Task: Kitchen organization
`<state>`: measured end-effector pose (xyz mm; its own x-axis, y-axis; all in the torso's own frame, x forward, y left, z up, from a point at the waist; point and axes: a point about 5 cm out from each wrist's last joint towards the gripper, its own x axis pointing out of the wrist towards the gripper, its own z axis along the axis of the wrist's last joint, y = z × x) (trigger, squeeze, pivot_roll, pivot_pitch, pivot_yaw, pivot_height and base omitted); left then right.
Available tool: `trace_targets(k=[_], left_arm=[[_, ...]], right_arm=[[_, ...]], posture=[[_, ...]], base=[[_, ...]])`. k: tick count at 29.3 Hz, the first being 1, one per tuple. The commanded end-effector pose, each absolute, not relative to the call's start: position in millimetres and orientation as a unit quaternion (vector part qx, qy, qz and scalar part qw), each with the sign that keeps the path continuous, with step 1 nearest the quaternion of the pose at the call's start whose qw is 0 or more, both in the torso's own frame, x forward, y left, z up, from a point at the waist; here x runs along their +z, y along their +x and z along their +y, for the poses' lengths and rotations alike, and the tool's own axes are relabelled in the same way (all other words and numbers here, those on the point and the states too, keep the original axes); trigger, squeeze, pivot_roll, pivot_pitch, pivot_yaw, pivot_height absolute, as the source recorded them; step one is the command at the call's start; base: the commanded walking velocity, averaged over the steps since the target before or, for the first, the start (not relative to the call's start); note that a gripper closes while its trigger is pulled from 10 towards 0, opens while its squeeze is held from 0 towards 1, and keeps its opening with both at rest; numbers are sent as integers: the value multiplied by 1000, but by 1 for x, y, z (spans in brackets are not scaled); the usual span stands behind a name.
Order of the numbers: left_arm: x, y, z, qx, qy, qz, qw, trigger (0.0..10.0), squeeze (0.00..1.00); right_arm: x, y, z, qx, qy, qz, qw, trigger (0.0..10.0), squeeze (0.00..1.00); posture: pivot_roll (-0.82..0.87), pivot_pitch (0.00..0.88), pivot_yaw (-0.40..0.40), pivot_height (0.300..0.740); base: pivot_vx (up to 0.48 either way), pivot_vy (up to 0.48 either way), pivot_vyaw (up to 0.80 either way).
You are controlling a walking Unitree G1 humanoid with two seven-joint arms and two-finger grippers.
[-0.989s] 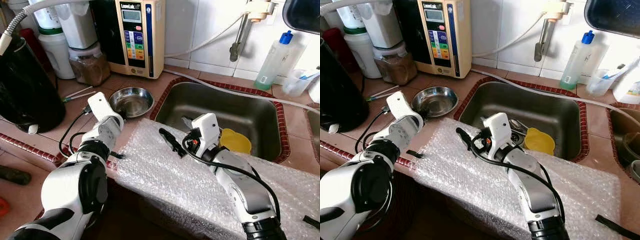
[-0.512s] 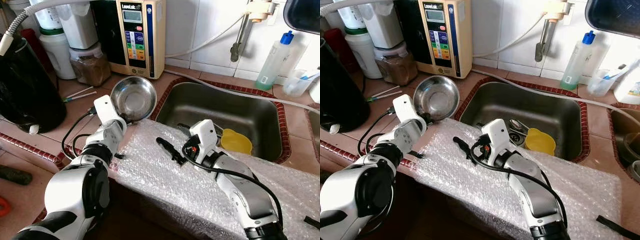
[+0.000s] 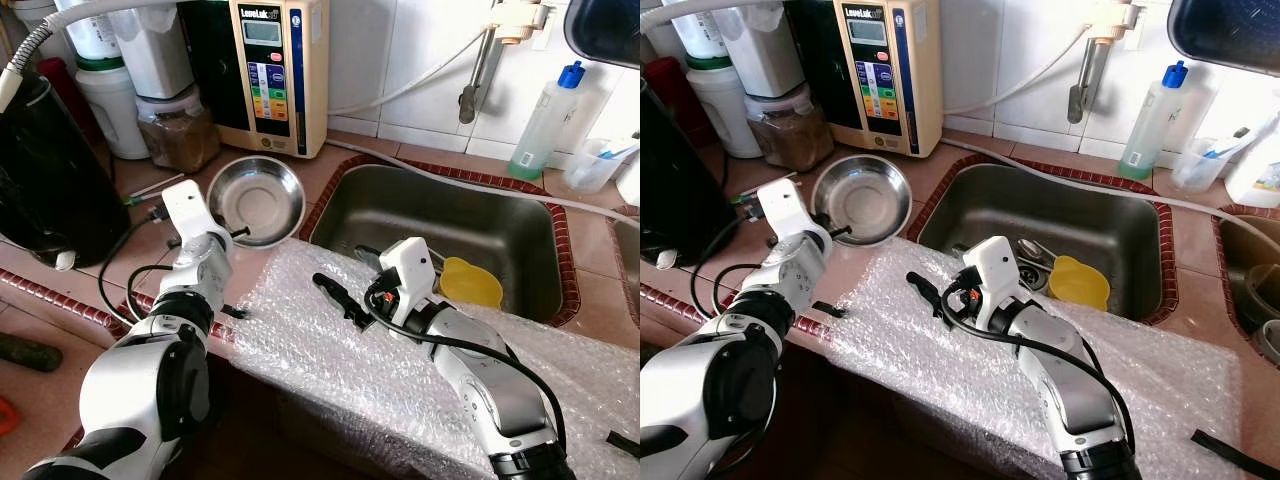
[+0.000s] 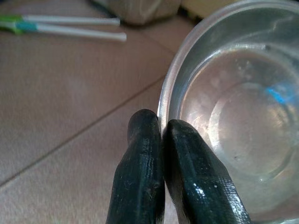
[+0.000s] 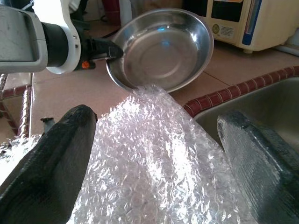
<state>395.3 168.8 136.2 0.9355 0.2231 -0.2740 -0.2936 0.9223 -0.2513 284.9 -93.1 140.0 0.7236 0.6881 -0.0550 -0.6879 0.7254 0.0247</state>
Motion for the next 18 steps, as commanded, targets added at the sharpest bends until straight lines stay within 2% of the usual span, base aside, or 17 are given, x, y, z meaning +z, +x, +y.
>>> trace_targets(k=[1, 5, 7, 8, 13, 18], left_arm=[[126, 390, 170, 133, -128, 127, 975, 0, 0], [121, 386, 168, 127, -105, 105, 981, 0, 0], [120, 383, 170, 132, -137, 77, 979, 0, 0], [120, 382, 170, 136, -184, 63, 972, 0, 0], [124, 379, 177, 140, -205, 17, 969, 0, 0], [137, 381, 173, 106, -255, -37, 960, 0, 0]], right_arm=[[144, 289, -95, 364, -2, 25, 931, 10000, 0], [144, 292, -92, 366, -1, 24, 930, 10000, 0], [145, 294, -91, 365, -1, 22, 931, 10000, 0], [145, 295, -91, 363, 0, 21, 932, 10000, 0], [145, 298, -90, 360, -2, 20, 933, 10000, 0], [142, 301, -88, 350, 0, 23, 936, 10000, 0]], posture=[[-65, 0, 52, 740], [-52, 0, 45, 740], [-48, 0, 35, 740], [-47, 0, 34, 740], [-36, 0, 22, 740], [-24, 0, 12, 740]], base=[[0, 0, 0], [0, 0, 0], [0, 0, 0], [0, 0, 0], [0, 0, 0], [0, 0, 0]])
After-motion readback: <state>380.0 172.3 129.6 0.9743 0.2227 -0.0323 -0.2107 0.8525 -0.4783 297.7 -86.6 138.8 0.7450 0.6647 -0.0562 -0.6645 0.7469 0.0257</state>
